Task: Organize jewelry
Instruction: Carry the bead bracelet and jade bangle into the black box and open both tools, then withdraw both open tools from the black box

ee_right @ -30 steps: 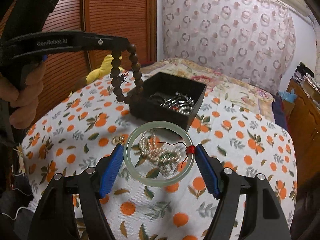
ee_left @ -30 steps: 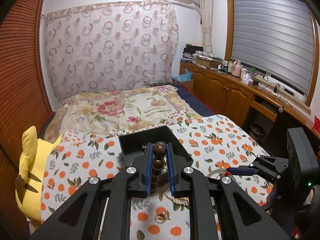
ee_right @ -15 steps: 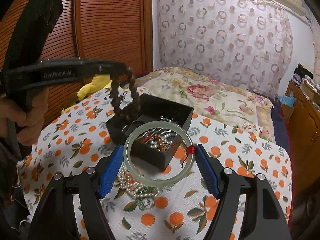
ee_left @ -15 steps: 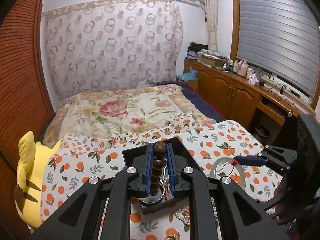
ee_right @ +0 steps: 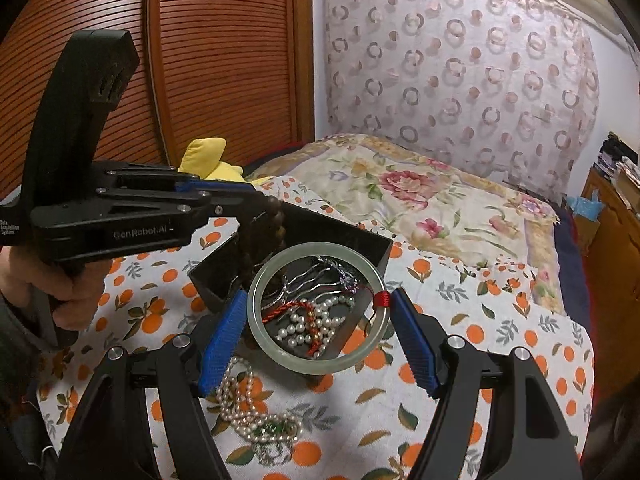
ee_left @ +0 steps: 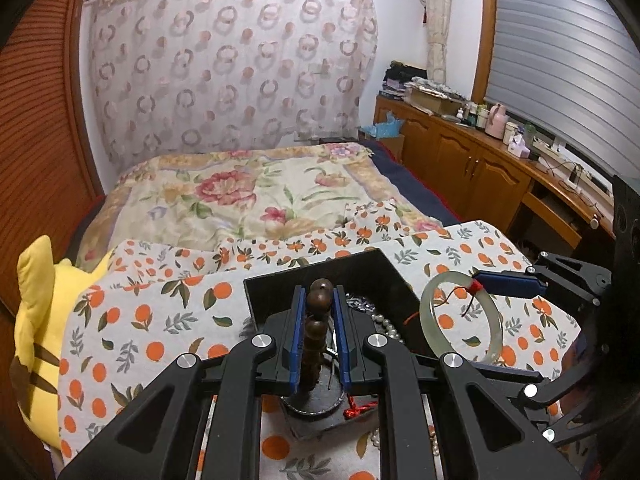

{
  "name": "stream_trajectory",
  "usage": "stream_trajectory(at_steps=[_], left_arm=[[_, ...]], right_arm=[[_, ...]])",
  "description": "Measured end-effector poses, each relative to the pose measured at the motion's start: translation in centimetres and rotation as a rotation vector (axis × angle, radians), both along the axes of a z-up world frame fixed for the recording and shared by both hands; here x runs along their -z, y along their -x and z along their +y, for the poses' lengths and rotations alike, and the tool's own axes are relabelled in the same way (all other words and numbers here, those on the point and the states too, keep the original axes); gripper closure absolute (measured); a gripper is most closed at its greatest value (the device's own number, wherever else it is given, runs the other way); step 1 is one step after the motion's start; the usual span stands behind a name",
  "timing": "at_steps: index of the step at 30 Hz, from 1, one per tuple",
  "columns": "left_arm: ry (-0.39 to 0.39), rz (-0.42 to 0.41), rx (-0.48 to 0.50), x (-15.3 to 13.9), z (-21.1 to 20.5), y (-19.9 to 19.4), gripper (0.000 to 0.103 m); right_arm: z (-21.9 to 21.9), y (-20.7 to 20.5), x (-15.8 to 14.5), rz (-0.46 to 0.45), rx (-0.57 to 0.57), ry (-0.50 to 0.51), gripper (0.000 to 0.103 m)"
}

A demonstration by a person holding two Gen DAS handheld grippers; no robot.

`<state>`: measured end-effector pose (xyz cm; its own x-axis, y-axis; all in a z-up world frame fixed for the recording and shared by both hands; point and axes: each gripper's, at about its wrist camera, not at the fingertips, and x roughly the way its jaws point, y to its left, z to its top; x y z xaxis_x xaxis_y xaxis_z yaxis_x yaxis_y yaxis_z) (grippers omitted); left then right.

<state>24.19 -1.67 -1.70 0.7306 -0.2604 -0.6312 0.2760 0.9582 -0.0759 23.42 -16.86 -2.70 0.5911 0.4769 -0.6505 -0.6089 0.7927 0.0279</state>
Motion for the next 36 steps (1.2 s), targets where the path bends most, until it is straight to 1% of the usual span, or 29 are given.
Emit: stream_trajectory(at_steps=[3, 5, 7, 11, 13, 17, 19, 21, 22, 23, 25, 26, 28, 30, 36], left_arm=[[0.012, 0.000, -0.003, 0.0, 0.5, 0.0, 0.090], [0.015, 0.000, -0.009, -0.1, 0.9, 0.1, 0.087], [0.017, -0.007, -0.018, -0.2, 1.6, 0.4, 0.081], [0.008, -0.002, -0.047, 0.0, 2.7, 1.2, 0.079], [0.002, 0.006, -0.061, 0.3, 3.5, 1.6, 0.071], [-0.026, 0.018, -0.092, 0.8, 4.7, 2.2, 0.064], [-0.031, 0.023, -0.104, 1.1, 5.3, 2.3, 0.058], [-0.033, 0.032, -0.115, 1.3, 5.7, 2.5, 0.054], [-0.037, 0.037, -0.121, 1.3, 5.8, 2.7, 0.050], [-0.041, 0.038, -0.126, 1.4, 5.9, 2.8, 0.048], [-0.053, 0.042, -0.137, 1.6, 6.1, 3.1, 0.041], [-0.057, 0.047, -0.142, 1.8, 6.2, 3.3, 0.039], [-0.063, 0.051, -0.151, 2.2, 6.3, 3.7, 0.031], [-0.063, 0.062, -0.156, 2.5, 6.4, 4.0, 0.027], [-0.066, 0.084, -0.157, 3.1, 6.3, 4.9, 0.027]], right_arm=[[0.6, -0.7, 0.1, 0.007, -0.013, 0.006, 0.028], [1.0, -1.2, 0.3, 0.010, -0.020, 0.012, 0.028], [1.6, -1.6, 0.5, 0.016, -0.028, 0.019, 0.028], [2.8, -2.3, 0.7, 0.020, -0.045, 0.035, 0.028], [3.4, -2.6, 0.9, 0.026, -0.053, 0.040, 0.028], [4.2, -3.3, 1.6, 0.040, -0.066, 0.060, 0.028], [4.6, -3.7, 2.0, 0.049, -0.069, 0.069, 0.028], [5.0, -4.1, 2.3, 0.055, -0.071, 0.076, 0.028], [5.2, -4.2, 2.4, 0.060, -0.074, 0.080, 0.028], [5.4, -4.3, 2.6, 0.063, -0.074, 0.083, 0.028], [5.7, -4.5, 2.8, 0.070, -0.078, 0.089, 0.028], [5.8, -4.5, 2.8, 0.073, -0.079, 0.092, 0.028], [5.9, -4.6, 2.9, 0.077, -0.078, 0.100, 0.028], [6.1, -4.7, 3.0, 0.079, -0.074, 0.108, 0.028], [6.1, -4.7, 2.7, 0.070, -0.067, 0.106, 0.026]])
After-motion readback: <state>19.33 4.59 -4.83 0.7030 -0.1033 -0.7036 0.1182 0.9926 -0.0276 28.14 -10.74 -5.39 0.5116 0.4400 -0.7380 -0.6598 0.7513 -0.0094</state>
